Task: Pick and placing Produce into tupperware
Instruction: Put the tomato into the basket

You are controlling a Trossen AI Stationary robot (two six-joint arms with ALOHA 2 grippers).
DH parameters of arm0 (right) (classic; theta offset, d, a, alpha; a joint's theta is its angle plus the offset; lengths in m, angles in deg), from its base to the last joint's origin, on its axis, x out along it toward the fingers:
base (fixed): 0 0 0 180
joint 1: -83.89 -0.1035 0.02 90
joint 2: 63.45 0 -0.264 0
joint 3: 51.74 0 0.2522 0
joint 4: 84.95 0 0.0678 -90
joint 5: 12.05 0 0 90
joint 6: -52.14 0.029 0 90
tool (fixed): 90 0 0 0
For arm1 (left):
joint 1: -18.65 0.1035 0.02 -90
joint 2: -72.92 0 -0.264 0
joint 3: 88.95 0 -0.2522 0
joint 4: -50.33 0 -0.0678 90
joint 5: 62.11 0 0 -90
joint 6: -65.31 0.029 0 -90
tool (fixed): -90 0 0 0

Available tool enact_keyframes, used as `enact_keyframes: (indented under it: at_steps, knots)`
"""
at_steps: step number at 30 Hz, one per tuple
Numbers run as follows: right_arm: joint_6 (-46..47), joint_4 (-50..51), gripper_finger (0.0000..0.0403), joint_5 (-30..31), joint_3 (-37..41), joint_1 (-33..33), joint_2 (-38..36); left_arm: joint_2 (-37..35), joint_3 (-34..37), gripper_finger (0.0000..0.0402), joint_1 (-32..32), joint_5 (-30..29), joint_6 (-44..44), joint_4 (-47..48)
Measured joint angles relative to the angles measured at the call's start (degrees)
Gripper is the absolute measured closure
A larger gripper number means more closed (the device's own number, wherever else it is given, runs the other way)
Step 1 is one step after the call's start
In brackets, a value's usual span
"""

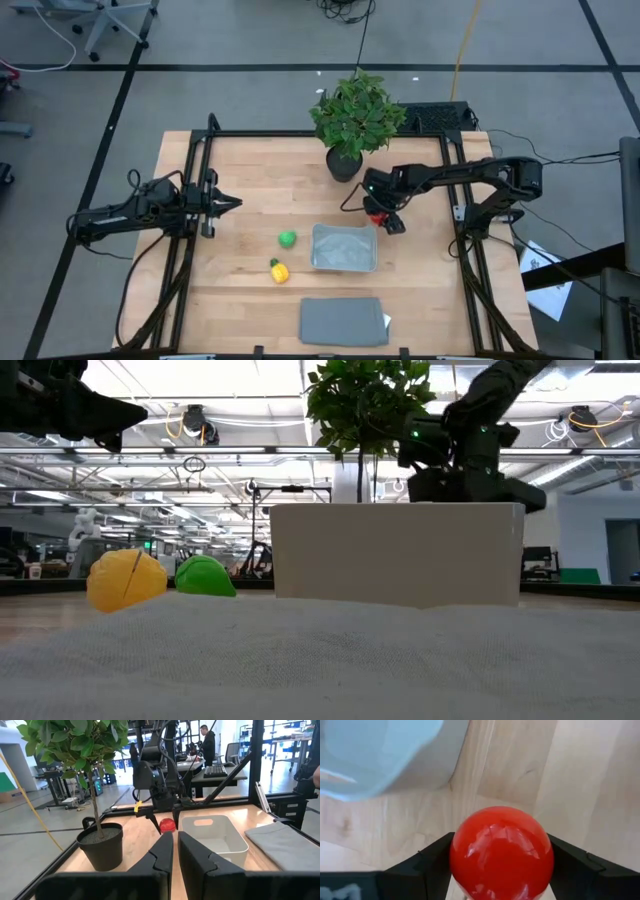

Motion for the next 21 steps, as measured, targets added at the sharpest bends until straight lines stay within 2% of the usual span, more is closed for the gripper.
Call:
enact_keyframes:
  at_steps: [21]
  knots:
    - [0.42, 8.38, 0.0147, 0.09, -10.65, -2.8, -0.02, 0.0, 0.0, 0.0369, 0.0, 0.01, -1.06, -0.04]
